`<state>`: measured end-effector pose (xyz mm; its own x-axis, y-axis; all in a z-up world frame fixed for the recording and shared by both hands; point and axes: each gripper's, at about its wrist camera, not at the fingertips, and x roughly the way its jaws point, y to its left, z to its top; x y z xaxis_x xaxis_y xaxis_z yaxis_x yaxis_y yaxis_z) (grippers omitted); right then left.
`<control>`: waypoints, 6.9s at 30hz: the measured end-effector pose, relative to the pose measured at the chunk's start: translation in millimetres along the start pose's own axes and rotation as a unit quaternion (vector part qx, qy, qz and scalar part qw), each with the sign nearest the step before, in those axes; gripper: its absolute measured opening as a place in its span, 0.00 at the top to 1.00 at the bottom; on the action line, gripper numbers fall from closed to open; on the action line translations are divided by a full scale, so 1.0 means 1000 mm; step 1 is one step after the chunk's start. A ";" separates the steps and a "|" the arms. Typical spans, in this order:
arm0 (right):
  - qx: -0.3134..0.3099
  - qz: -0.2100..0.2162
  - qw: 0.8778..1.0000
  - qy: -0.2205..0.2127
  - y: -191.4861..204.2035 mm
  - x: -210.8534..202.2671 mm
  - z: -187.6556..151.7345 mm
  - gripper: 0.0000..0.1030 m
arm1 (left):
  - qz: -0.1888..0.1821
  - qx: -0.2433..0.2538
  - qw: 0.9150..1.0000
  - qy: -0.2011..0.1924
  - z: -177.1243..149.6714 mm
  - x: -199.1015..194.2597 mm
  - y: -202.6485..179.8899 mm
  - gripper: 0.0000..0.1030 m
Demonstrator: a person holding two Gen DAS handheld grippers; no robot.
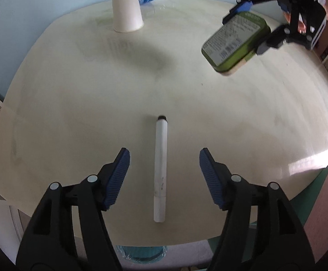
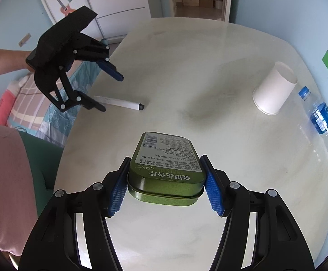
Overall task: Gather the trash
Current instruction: 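Carry the marker and green tin with both tools over the wastebasket, then open both tools to drop the marker and tin into the wastebasket, then move both tools back over the table toward the last cup and blue bottle, then grasp the white paper cup with the left tool while the right tool grasps the blue-labelled bottle, then carry the paper cup and blue-labelled bottle with both tools over the wastebasket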
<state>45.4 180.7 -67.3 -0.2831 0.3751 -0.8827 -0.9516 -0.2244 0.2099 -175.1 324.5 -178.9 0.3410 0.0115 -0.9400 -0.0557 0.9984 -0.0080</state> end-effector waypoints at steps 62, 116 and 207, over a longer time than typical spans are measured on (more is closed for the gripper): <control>-0.236 0.207 0.936 0.162 0.365 0.321 0.253 0.31 | 0.013 -0.377 0.924 0.063 -0.401 -0.040 0.129 0.40; 0.036 -0.087 0.995 -0.020 0.079 -0.031 0.000 0.14 | 0.048 -0.032 0.995 -0.084 0.005 -0.095 -0.002 0.07; -0.147 -0.143 0.977 0.054 -0.089 -0.058 0.060 0.36 | 0.033 0.009 0.995 -0.094 0.173 -0.060 0.055 0.44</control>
<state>139.7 233.0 -9.6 0.0179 0.3674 -0.9299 -0.9102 -0.3790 -0.1672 -36.0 388.0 -63.9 0.5065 0.0861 -0.8579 -0.0686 0.9959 0.0595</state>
